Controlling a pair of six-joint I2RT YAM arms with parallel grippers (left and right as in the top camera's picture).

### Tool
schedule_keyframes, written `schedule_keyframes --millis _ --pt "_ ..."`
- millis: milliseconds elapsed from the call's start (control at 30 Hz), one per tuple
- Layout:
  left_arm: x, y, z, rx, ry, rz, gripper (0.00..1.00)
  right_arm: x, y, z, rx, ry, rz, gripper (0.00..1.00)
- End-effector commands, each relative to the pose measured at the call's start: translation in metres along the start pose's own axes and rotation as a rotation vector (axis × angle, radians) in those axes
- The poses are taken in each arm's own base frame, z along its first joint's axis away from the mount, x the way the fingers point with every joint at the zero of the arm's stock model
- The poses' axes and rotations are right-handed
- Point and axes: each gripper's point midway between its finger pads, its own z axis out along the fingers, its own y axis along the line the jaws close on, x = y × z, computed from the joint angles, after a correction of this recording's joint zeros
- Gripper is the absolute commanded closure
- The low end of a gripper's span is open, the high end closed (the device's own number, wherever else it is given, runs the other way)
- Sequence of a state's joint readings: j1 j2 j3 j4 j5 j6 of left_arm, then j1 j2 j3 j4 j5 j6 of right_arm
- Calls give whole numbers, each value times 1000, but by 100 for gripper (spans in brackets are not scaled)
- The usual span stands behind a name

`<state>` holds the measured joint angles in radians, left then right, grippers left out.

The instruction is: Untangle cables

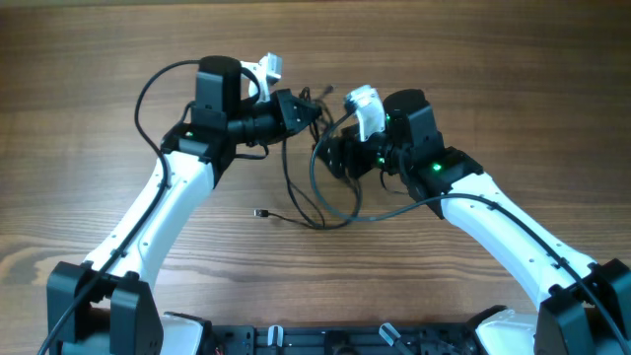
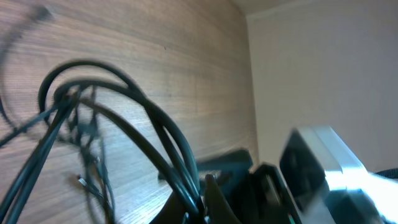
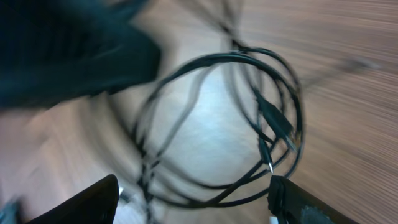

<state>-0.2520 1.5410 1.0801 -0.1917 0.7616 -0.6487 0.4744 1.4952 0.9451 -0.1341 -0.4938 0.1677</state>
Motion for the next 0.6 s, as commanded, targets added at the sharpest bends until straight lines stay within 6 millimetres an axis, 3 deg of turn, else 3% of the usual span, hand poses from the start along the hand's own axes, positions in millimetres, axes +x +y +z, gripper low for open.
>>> schedule_keyframes --millis 0,167,300,367,567 --pt "-5 4 -8 16 1 118 96 3 18 -6 -112 19 -96 20" --pt "5 14 -11 -7 47 214 96 5 -44 -13 202 21 23 16" --pt "15 19 -12 -13 84 267 96 2 -71 -23 319 -1 63 15" --pt "21 9 -13 50 113 296 96 0 -71 -23 304 -12 87 14" --pt "37 -45 -26 372 193 378 96 2 -41 -17 121 17 -44 14"
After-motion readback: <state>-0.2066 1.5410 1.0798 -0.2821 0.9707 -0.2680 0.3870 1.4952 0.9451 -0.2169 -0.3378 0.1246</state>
